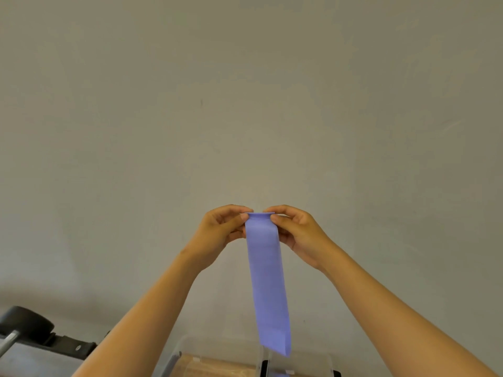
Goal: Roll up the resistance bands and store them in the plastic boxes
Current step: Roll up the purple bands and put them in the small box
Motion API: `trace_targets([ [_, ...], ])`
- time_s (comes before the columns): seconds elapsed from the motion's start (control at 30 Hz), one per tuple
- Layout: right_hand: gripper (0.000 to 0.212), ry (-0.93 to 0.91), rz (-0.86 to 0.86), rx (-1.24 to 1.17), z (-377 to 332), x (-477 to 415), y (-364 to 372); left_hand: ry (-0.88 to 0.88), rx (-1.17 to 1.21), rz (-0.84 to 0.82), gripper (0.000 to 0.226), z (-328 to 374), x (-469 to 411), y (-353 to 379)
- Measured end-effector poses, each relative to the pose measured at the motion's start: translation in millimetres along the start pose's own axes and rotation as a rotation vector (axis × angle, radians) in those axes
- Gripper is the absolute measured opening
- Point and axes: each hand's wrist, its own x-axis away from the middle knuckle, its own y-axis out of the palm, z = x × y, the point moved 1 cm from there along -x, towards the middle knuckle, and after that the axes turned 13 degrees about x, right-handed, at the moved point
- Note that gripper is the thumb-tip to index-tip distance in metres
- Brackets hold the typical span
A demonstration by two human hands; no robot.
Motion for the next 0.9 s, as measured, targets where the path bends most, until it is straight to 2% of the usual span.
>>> trace_targets([
  [0.1, 0.016, 0.008, -0.002, 0.021, -1, -1, 1, -0.006, 0.034, 0.019, 0.014, 0, 2, 1],
  [0.37, 0.017, -0.019, 0.046, 0.299, -5, -2, 3, 0.043, -0.170, 0.056, 0.012, 5, 6, -8],
  [0.67, 0.012, -0.022, 0.053, 0.274, -9, 5, 4, 0.102, -0.345, 0.062, 0.010, 10, 4, -6],
  [0.77, 0.016, -0.007, 0.048, 0.256, -11, 8, 2, 0.106, -0.385, 0.066, 0.009, 11, 4, -3],
  [0.9, 0.009, -0.005, 0.080, 0.333, -11, 10, 1, 0.110, -0.424, 0.056, 0.012, 13, 5, 0],
])
